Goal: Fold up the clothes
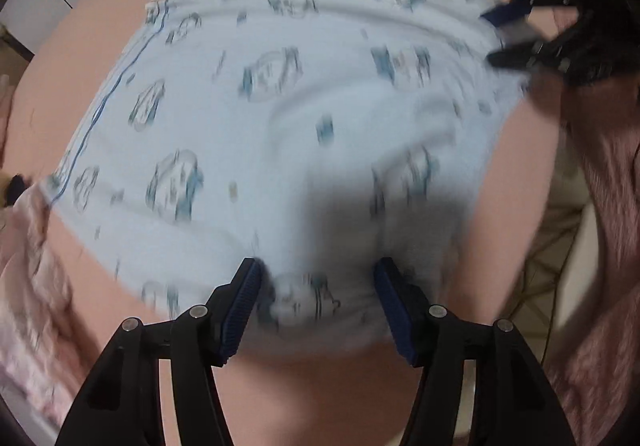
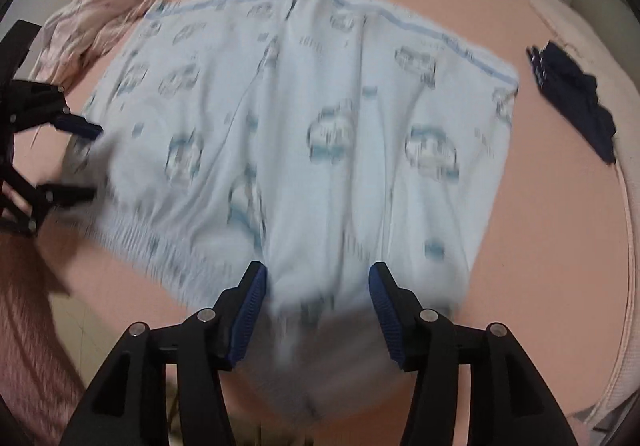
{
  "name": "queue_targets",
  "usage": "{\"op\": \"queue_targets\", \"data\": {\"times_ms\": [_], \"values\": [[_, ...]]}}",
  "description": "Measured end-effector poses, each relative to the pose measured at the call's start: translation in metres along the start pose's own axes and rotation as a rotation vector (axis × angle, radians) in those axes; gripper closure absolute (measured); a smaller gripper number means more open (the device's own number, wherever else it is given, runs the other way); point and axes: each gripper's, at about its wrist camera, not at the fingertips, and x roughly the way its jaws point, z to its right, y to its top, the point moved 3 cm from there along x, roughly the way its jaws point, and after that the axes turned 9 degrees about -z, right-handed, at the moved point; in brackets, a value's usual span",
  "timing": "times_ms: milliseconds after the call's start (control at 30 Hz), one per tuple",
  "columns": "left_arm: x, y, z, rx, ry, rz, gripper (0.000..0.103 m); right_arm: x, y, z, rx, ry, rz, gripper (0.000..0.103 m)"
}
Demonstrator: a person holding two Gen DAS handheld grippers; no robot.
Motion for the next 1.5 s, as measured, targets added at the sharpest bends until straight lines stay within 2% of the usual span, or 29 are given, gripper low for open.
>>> {"op": "queue_targets", "data": {"times_ms": [67, 133, 233, 300, 367, 400, 467, 533, 567, 633, 667, 767, 900, 933, 1000, 1067, 1133, 1233, 1300, 1367, 1400, 1433, 1467, 1500], "values": [[-0.004, -0.018, 0.0, -0.027, -0.03, -0.038, 0.046, -0.004, -0.009, 0.0, -0.011, 0.014, -0.02, 0.05], [-0.017, -0.027, 0.0, -0.029, -0.059, -0.024, 0.047, -0.013, -0.012, 0.006, 0.026, 0.063, -0.002, 0.05], [-0.047, -0.022, -0.001, -0.076, -0.097, 0.106, 0.046, -0.027, -0.006, 0.02, 0.118, 0.059, 0.088, 0.05], [-0.052, -0.007, 0.002, -0.114, -0.084, 0.151, 0.046, -0.022, 0.004, 0.021, 0.158, 0.078, 0.116, 0.05], [-0.044, 0.002, 0.012, -0.116, -0.114, 0.125, 0.046, -0.009, 0.004, 0.004, 0.122, 0.091, 0.096, 0.05], [-0.038, 0.002, 0.02, -0.097, -0.123, 0.096, 0.046, -0.003, 0.0, -0.002, 0.08, 0.061, 0.069, 0.05], [-0.035, -0.013, 0.036, -0.033, -0.086, 0.076, 0.045, 0.004, -0.021, -0.004, 0.043, -0.018, -0.003, 0.05], [-0.039, -0.033, 0.04, -0.015, -0.123, 0.03, 0.046, 0.0, -0.036, 0.002, 0.062, 0.025, 0.003, 0.05], [-0.044, -0.04, 0.041, -0.008, -0.123, 0.034, 0.046, -0.001, -0.043, 0.007, 0.075, 0.042, -0.016, 0.05], [-0.057, -0.05, 0.044, 0.009, -0.096, 0.07, 0.045, -0.005, -0.055, 0.018, 0.102, 0.078, -0.044, 0.05], [-0.065, -0.047, 0.045, 0.015, -0.089, 0.106, 0.045, -0.012, -0.054, 0.025, 0.122, 0.098, -0.011, 0.05], [-0.093, -0.014, 0.044, -0.015, -0.104, 0.239, 0.045, -0.027, -0.033, 0.039, 0.174, 0.082, 0.098, 0.049], [-0.113, 0.045, 0.045, -0.049, -0.107, 0.303, 0.045, -0.022, 0.014, 0.069, 0.235, -0.046, 0.136, 0.049], [-0.114, 0.076, 0.033, -0.067, -0.084, 0.32, 0.045, -0.02, 0.025, 0.08, 0.253, -0.056, 0.141, 0.049], [-0.103, 0.12, -0.019, -0.129, -0.023, 0.339, 0.045, -0.017, 0.045, 0.109, 0.31, -0.039, 0.165, 0.05], [-0.09, 0.157, -0.06, -0.219, 0.028, 0.34, 0.046, -0.01, 0.063, 0.141, 0.366, -0.017, 0.164, 0.049], [-0.07, 0.2, -0.105, -0.288, 0.036, 0.342, 0.046, 0.001, 0.087, 0.167, 0.391, 0.007, 0.161, 0.049], [-0.034, 0.252, -0.133, -0.341, 0.029, 0.33, 0.046, 0.019, 0.118, 0.197, 0.451, 0.013, 0.172, 0.049], [0.0, 0.285, -0.139, -0.336, -0.008, 0.277, 0.047, 0.031, 0.13, 0.207, 0.483, 0.056, 0.166, 0.05], [0.018, 0.295, -0.133, -0.278, -0.016, 0.205, 0.069, 0.039, 0.142, 0.21, 0.484, 0.076, 0.176, 0.049], [0.022, 0.297, -0.127, -0.249, 0.002, 0.192, 0.076, 0.039, 0.149, 0.206, 0.444, 0.071, 0.191, 0.056], [0.023, 0.298, -0.121, -0.223, 0.023, 0.193, 0.087, 0.039, 0.154, 0.2, 0.406, 0.083, 0.195, 0.091], [0.021, 0.298, -0.115, -0.199, 0.022, 0.2, 0.094, 0.04, 0.157, 0.193, 0.369, 0.092, 0.199, 0.101], [0.018, 0.297, -0.111, -0.192, 0.028, 0.213, 0.093, 0.04, 0.16, 0.185, 0.336, 0.093, 0.203, 0.101]]}}
